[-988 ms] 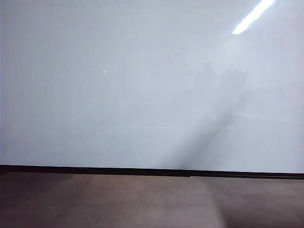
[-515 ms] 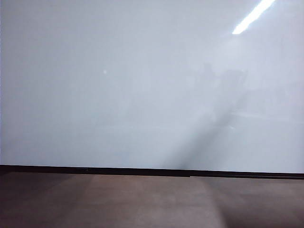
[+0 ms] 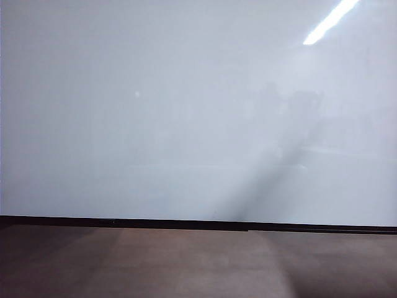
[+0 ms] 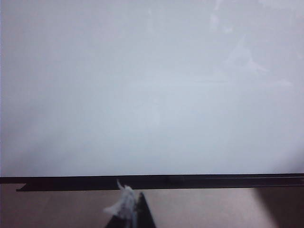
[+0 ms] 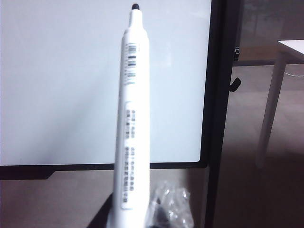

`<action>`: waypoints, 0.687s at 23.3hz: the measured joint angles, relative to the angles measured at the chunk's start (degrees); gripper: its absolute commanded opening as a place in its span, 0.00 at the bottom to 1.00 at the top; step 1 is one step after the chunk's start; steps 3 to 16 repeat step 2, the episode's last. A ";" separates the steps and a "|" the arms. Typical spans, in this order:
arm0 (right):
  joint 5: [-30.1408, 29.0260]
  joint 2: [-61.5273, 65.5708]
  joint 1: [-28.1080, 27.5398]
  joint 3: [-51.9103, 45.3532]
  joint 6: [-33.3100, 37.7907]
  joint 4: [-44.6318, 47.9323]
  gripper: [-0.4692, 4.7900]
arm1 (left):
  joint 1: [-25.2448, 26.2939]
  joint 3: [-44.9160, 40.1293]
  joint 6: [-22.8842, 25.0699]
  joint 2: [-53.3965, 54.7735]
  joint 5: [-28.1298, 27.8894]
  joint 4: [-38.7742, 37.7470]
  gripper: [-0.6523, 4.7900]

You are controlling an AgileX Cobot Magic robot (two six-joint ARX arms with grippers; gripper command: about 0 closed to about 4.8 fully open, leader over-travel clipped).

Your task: Reach to the right to find the marker pen, pick it up, and write the number 17 on the whiteboard.

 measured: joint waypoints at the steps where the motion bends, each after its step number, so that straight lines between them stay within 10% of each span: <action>1: 0.00 0.00 0.00 0.00 0.00 0.00 0.08 | 0.00 0.00 0.00 0.00 0.00 -0.02 0.11; 16: 0.00 0.00 0.00 0.00 0.00 0.00 0.08 | 0.00 0.00 0.00 0.00 0.00 0.00 0.11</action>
